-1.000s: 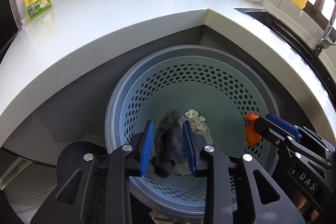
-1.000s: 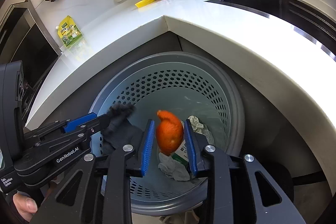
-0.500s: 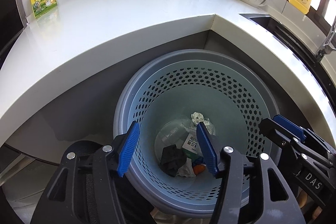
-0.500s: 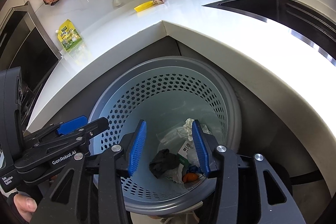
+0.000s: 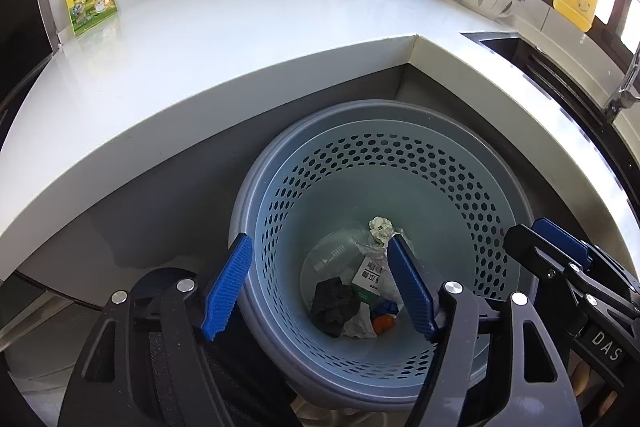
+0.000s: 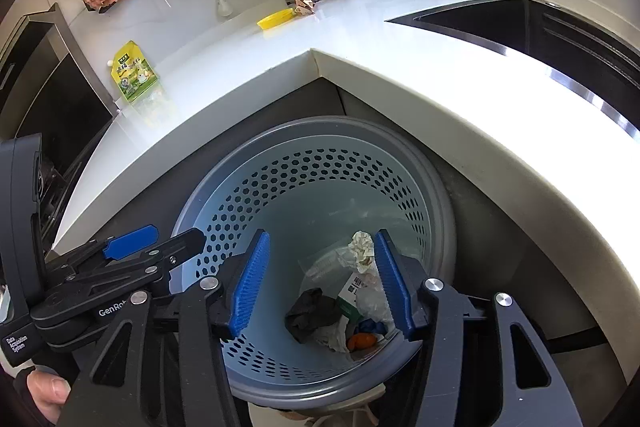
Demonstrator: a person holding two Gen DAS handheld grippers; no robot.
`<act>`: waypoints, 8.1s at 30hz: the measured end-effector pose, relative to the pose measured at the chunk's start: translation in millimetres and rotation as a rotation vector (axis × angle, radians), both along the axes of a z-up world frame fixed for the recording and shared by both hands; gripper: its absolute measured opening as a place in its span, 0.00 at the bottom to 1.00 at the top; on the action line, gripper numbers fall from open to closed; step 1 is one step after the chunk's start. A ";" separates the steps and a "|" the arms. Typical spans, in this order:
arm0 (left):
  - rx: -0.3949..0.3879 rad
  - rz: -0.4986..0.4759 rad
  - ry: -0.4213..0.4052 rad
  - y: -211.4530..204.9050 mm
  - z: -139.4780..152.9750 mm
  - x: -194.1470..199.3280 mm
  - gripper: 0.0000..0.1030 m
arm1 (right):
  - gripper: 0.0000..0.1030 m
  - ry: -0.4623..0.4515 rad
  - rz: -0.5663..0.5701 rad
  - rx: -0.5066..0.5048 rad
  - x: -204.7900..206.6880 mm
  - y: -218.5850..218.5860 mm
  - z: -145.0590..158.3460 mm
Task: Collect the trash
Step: 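Open the left tool dropping the rag while the right tool drops the peel into the bin, then move both open tools forward to the yellow lid and snack wrapper, then grasp the snack wrapper with the right tool while the left tool grasps the yellow lid, then carry the lid in the left tool and wrapper in the right tool over the bin, then open the left tool dropping the lid while the right tool drops the wrapper into the bin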
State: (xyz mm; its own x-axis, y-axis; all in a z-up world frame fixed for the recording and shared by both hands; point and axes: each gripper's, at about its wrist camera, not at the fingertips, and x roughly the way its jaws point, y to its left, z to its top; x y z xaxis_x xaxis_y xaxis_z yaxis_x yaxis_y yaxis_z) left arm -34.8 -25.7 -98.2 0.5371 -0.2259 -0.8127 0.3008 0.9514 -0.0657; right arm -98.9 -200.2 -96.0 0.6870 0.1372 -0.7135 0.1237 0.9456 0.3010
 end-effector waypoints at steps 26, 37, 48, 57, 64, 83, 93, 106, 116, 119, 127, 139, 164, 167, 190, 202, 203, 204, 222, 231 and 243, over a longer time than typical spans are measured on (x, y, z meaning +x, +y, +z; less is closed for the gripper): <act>-0.058 0.058 -0.178 27.4 67.2 6.9 0.93 | 0.72 -0.135 -0.010 -0.027 0.6 -2.5 53.1; -0.074 0.108 -0.268 36.9 103.9 54.8 0.94 | 0.74 -0.176 0.025 -0.085 52.3 -8.4 81.1; -0.063 0.150 -0.289 34.2 126.3 125.1 0.94 | 0.74 -0.159 0.058 -0.099 127.5 -20.5 101.3; -0.057 0.148 -0.265 10.7 129.7 191.5 0.94 | 0.74 -0.139 0.074 -0.089 193.9 -37.4 107.3; -0.050 0.171 -0.254 -1.3 129.1 244.9 0.94 | 0.74 -0.124 0.081 -0.079 251.2 -51.9 106.3; 0.017 0.266 -0.250 -1.4 100.0 347.4 0.94 | 0.74 -0.059 0.150 -0.097 400.9 -48.2 72.4; 0.021 0.267 -0.213 1.5 87.7 352.9 0.94 | 0.74 -0.005 0.143 -0.102 439.6 -50.6 56.1; 0.045 0.251 -0.217 -6.2 84.2 350.6 0.94 | 0.74 0.054 0.126 -0.132 465.8 -47.1 46.0; 0.045 0.240 -0.221 -8.7 84.2 347.9 0.94 | 0.34 0.059 0.156 -0.159 468.3 -42.4 43.5; 0.041 0.233 -0.220 -10.2 84.0 347.3 0.94 | 0.30 0.039 0.153 -0.151 465.7 -45.0 46.1; 0.033 0.190 -0.229 -28.7 83.2 346.7 0.94 | 0.30 -0.020 0.094 -0.090 452.2 -71.7 56.9; -0.002 0.149 -0.116 -77.9 68.5 383.8 0.94 | 0.30 -0.054 -0.002 -0.022 442.3 -115.6 63.7; 0.036 0.096 -0.015 -120.7 46.4 431.2 0.70 | 0.29 -0.071 -0.003 0.008 439.9 -120.2 67.0; 0.020 0.097 -0.016 -118.3 46.9 430.7 0.69 | 0.30 -0.071 -0.002 0.005 440.0 -119.7 67.5; 0.032 0.120 -0.255 -68.3 88.6 316.8 0.68 | 0.30 -0.129 -0.009 -0.026 357.5 -106.0 83.4; 0.090 0.072 -0.304 -23.6 109.1 178.0 0.68 | 0.30 -0.151 -0.026 -0.025 213.6 -75.2 92.0; 0.085 0.071 -0.306 -20.7 111.1 168.5 0.68 | 0.30 -0.153 -0.026 -0.029 202.6 -71.1 93.9; 0.080 0.072 -0.308 -17.9 112.3 160.1 0.68 | 0.30 -0.154 -0.024 -0.029 192.2 -67.0 95.3; 0.040 0.034 -0.210 -1.4 63.8 36.1 0.69 | 0.30 -0.048 0.072 -0.069 36.9 9.7 44.7; 0.038 0.031 -0.145 -6.9 31.6 13.6 0.71 | 0.30 0.018 0.084 -0.067 10.4 13.1 14.1; 0.030 0.050 -0.132 -0.2 29.0 4.4 0.88 | 0.60 -0.032 0.034 -0.048 -3.0 1.6 20.1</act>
